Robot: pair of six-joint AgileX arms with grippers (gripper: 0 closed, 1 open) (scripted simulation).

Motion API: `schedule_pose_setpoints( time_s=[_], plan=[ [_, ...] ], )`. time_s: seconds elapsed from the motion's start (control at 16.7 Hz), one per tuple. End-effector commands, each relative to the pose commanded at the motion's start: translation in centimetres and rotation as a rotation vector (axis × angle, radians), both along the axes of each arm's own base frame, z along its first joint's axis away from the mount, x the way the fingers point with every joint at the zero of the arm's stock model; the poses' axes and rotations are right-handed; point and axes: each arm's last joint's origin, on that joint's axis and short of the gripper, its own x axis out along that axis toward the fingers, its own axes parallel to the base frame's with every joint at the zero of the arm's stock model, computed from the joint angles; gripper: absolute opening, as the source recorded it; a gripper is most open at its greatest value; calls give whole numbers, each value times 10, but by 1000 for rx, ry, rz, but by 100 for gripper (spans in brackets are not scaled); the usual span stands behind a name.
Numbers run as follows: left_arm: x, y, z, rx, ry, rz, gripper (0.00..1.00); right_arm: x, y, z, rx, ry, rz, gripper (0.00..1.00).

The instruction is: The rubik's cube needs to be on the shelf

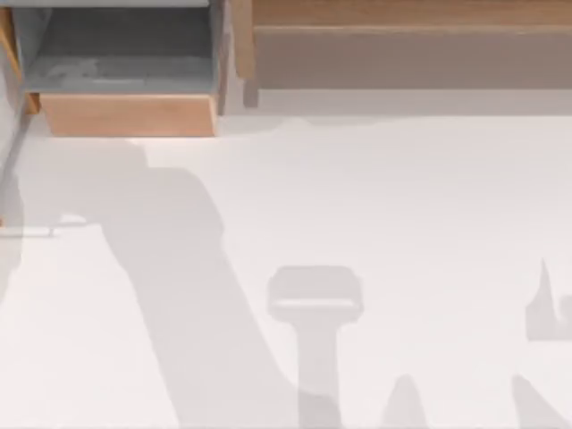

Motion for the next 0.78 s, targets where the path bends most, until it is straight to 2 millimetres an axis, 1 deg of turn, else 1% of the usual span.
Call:
schedule_pose_setpoints(
  time_s=[0.18, 0.3, 0.36, 0.54, 0.78],
  plan=[
    [11, 5, -30, 3, -9, 1, 100, 0, 0, 0, 0, 0, 0, 100],
    [16, 3, -47, 2, -5, 1, 100, 0, 0, 0, 0, 0, 0, 100],
    [17, 2, -50, 1, -3, 0, 100, 0, 0, 0, 0, 0, 0, 100],
    [17, 2, -50, 1, -3, 0, 100, 0, 0, 0, 0, 0, 0, 100],
    [17, 2, -50, 1, -3, 0, 70, 0, 0, 0, 0, 0, 0, 100]
  ],
)
